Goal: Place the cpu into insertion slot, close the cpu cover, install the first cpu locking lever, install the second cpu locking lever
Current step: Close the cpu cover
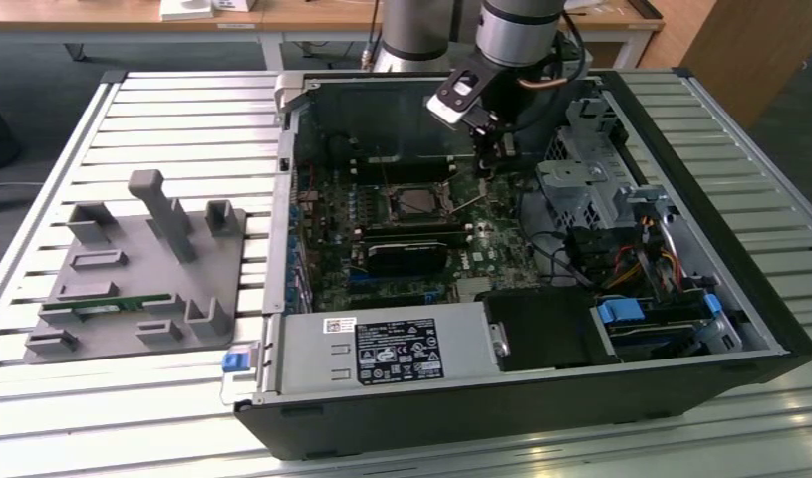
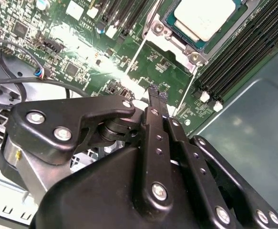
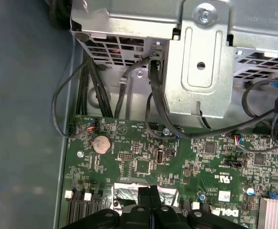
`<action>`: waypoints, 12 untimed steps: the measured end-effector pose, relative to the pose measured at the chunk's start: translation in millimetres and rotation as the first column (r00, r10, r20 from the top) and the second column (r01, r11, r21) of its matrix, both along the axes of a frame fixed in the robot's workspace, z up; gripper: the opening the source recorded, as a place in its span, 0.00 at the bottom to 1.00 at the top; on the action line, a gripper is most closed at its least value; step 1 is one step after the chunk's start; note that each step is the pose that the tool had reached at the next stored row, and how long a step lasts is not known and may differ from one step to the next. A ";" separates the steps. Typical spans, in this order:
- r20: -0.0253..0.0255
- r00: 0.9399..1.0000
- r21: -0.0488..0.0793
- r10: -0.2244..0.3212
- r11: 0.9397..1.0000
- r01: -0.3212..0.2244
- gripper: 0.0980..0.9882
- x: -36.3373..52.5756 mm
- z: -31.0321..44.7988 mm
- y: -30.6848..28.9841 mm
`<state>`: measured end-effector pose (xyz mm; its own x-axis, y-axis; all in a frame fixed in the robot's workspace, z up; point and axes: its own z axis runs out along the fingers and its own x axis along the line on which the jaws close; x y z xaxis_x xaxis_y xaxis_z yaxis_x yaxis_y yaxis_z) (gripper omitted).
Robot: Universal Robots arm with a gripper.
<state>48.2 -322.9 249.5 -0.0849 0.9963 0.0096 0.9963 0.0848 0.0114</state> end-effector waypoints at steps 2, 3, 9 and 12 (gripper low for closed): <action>0.000 1.000 0.000 0.003 1.000 -0.003 0.01 1.0 -0.4 0.6; 0.000 1.000 0.000 0.005 1.000 -0.005 0.01 1.2 -0.5 0.9; 0.000 1.000 0.000 0.009 1.000 -0.009 0.01 10.0 -0.9 2.6; 0.000 1.000 0.000 0.009 1.000 -0.009 0.01 15.4 -1.0 3.0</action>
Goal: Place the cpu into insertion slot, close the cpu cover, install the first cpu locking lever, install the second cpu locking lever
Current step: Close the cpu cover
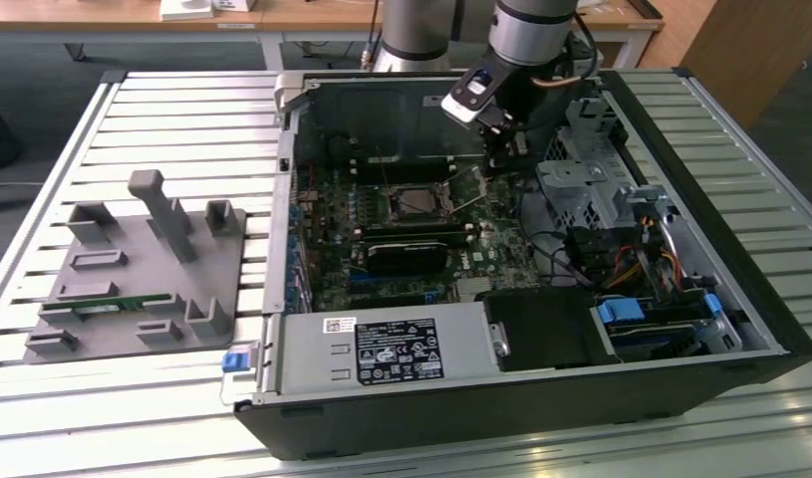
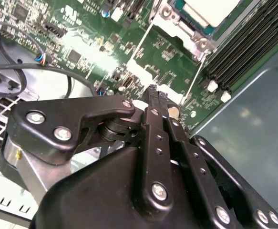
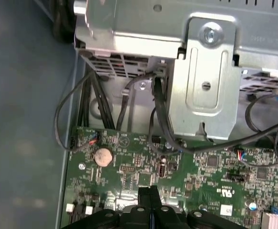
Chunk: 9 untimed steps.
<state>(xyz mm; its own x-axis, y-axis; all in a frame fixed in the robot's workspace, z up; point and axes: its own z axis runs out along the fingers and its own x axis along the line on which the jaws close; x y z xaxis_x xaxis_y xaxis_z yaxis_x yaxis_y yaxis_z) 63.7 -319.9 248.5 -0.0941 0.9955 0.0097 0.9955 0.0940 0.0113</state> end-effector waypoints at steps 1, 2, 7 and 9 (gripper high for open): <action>0.000 1.000 0.000 0.000 1.000 0.000 0.01 1.2 0.0 0.2; 0.000 1.000 0.000 0.000 1.000 0.000 0.01 2.1 -0.2 0.3; 0.000 1.000 -0.003 -0.011 1.000 0.011 0.01 8.4 -1.0 2.1; 0.000 1.000 -0.005 -0.018 1.000 0.018 0.01 10.2 -1.5 2.9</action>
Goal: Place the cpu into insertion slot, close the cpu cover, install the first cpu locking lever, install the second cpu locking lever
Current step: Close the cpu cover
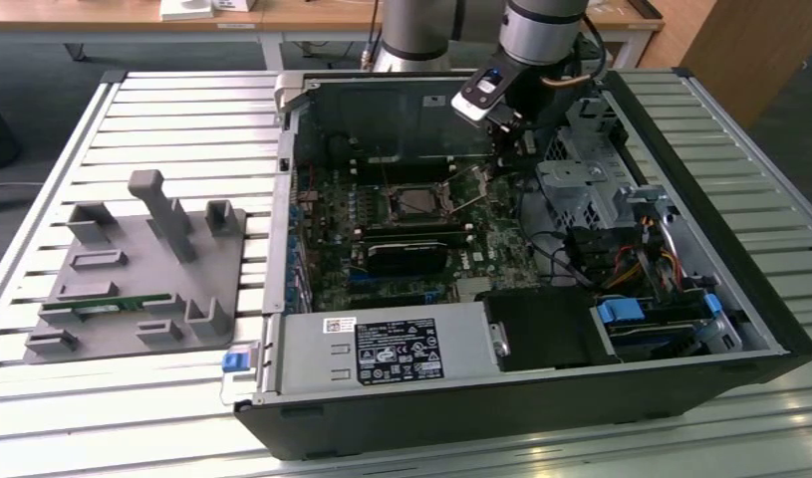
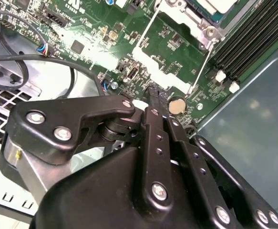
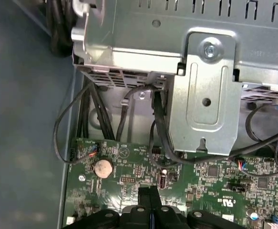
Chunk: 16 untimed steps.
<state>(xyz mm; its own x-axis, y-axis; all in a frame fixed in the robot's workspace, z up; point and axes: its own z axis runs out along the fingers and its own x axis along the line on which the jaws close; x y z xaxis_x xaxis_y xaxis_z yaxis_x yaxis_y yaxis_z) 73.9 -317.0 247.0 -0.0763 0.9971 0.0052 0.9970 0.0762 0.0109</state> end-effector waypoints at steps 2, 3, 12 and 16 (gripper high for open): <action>0.000 1.000 -0.002 -0.009 1.000 0.009 0.01 0.7 -1.6 0.8; 0.000 1.000 -0.002 -0.012 1.000 0.012 0.01 0.8 -2.6 0.9; 0.000 1.000 -0.002 -0.012 1.000 0.012 0.01 -1.1 -11.6 0.9; 0.000 1.000 -0.002 -0.013 1.000 0.013 0.01 -5.5 -10.3 0.8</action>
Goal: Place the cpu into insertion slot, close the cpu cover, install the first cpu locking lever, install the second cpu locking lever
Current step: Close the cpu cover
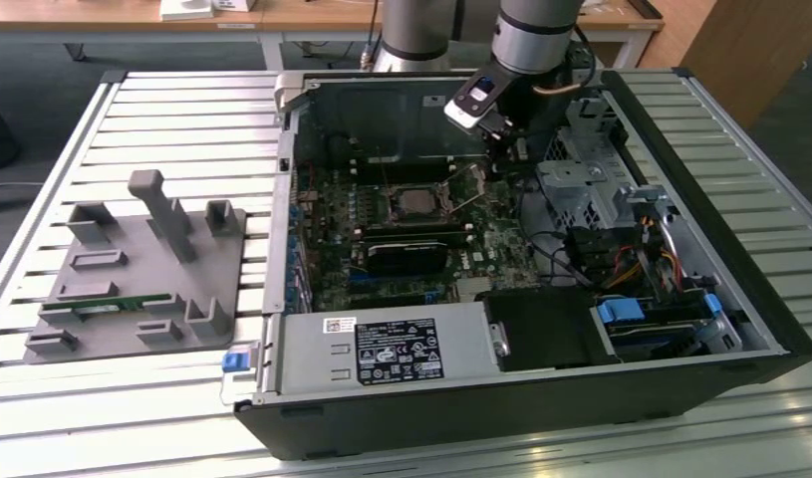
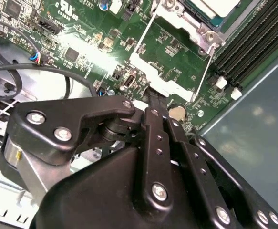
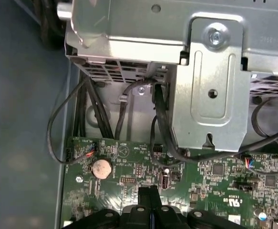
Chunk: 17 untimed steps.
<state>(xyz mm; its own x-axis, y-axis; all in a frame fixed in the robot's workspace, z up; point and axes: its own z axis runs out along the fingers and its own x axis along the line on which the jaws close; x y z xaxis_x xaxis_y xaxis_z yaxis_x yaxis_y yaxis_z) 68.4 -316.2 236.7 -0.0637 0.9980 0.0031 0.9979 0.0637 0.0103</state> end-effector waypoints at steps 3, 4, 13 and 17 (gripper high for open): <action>-0.002 1.000 0.000 0.000 1.000 0.000 0.01 -1.5 4.7 0.1; -0.003 1.000 0.000 0.000 1.000 0.000 0.01 -2.1 5.8 0.1; -0.003 1.000 0.000 0.000 1.000 0.000 0.01 -19.8 6.1 0.1; -0.003 1.000 0.001 0.000 1.000 0.000 0.01 -25.3 5.8 0.1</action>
